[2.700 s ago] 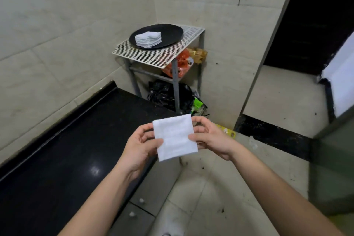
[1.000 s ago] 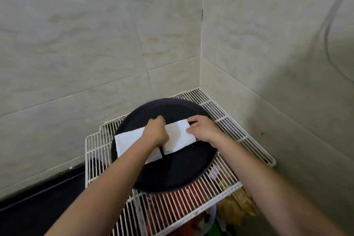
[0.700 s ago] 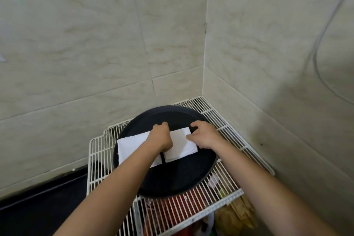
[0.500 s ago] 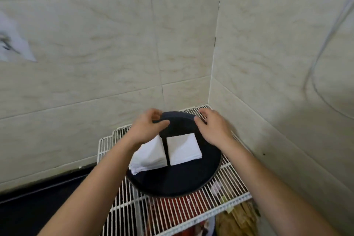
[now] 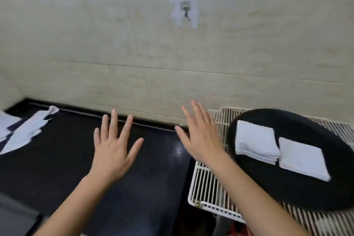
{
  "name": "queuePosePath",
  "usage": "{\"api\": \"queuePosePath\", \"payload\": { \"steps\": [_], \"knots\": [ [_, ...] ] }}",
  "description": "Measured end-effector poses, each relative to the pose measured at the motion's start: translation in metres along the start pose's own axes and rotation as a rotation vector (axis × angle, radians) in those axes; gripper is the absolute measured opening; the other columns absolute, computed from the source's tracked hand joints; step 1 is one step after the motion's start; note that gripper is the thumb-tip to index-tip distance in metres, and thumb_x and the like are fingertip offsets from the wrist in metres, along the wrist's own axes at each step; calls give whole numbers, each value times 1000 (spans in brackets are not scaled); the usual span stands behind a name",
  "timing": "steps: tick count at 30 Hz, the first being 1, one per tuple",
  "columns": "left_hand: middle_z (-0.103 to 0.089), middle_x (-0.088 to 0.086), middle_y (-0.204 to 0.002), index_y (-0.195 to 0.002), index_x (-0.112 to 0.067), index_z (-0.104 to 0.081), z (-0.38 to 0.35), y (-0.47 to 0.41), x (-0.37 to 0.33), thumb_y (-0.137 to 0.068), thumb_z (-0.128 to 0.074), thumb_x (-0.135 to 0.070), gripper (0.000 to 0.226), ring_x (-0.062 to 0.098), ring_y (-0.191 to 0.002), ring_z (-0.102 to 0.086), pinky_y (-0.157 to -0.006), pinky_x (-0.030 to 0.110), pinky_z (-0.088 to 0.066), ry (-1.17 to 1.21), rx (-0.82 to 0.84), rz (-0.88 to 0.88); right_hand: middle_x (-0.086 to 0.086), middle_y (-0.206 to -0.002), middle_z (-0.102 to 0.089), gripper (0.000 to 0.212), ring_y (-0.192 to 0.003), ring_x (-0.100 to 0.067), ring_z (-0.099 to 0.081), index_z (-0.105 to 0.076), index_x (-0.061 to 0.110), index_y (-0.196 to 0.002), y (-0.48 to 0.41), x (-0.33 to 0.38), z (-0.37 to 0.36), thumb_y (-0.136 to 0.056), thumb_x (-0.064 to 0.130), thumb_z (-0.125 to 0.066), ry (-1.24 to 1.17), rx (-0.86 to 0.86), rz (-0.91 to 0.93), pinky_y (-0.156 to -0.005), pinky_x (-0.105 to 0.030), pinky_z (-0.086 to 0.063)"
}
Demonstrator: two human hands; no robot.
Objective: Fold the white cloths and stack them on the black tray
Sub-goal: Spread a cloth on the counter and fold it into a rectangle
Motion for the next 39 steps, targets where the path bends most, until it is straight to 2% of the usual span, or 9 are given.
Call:
{"api": "queuePosePath", "payload": {
  "steps": [9, 13, 16, 21, 27, 34, 39],
  "knots": [
    [-5, 11, -166, -156, -26, -26, 42, 129, 248, -92, -24, -67, 75, 37, -152, -5, -113, 65, -22, -130, 3, 339, -6, -167, 8, 69, -154, -23, 11, -10, 27, -160, -6, 281, -128, -101, 59, -28, -70, 149, 351, -125, -45, -2],
    [-2, 9, -167, -156, -29, -24, 53, 198, 367, -94, -21, -68, 75, 37, -152, -3, -113, 67, -21, -166, 17, 432, -9, -168, 5, 70, -154, -27, 7, -15, 27, -159, -1, 410, -188, -100, 61, -29, -55, 155, 424, -124, -49, -5],
    [-6, 9, -166, -156, -29, -24, 75, 232, 455, -93, -21, -69, 74, 38, -152, -4, -112, 70, -21, -207, 10, 484, -10, -167, 5, 71, -154, -30, 7, -14, 26, -160, -2, 501, -230, -100, 61, -28, -55, 186, 459, -124, -50, -4],
    [-3, 7, -167, -158, -30, -17, 114, 258, 567, -93, -22, -69, 76, 36, -152, -1, -113, 69, -19, -217, -38, 559, -11, -167, 2, 71, -154, -31, 3, -16, 27, -159, -6, 621, -272, -99, 61, -29, -38, 216, 570, -123, -53, -10],
    [0, 9, -167, -158, -27, -14, 101, 238, 660, -94, -26, -66, 77, 37, -152, -1, -115, 66, -17, -203, -49, 591, -12, -167, -6, 69, -154, -31, -4, -21, 25, -158, -38, 683, -328, -99, 58, -35, -6, 245, 616, -123, -49, -12],
    [-13, 14, -165, -157, -23, -24, 36, 160, 751, -92, -32, -60, 75, 41, -149, -15, -111, 67, -28, -220, 44, 484, -11, -164, -21, 68, -152, -30, -16, -28, 21, -156, -123, 704, -431, -98, 57, -32, -29, 277, 524, -121, -48, -25],
    [-21, 15, -162, -156, -21, -26, -3, 95, 818, -91, -32, -58, 75, 41, -147, -22, -109, 65, -33, -232, 161, 480, -8, -166, -12, 67, -154, -27, -6, -17, 23, -159, -192, 717, -500, -102, 54, -33, -7, 372, 451, -123, -44, -13]
  ]
}}
Point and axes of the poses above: each hand's wrist, its own y-axis away from the middle knuckle, its own z-axis out of the back of the hand, x = y × z, the point moved 10 cm from there along -y, towards the middle knuckle
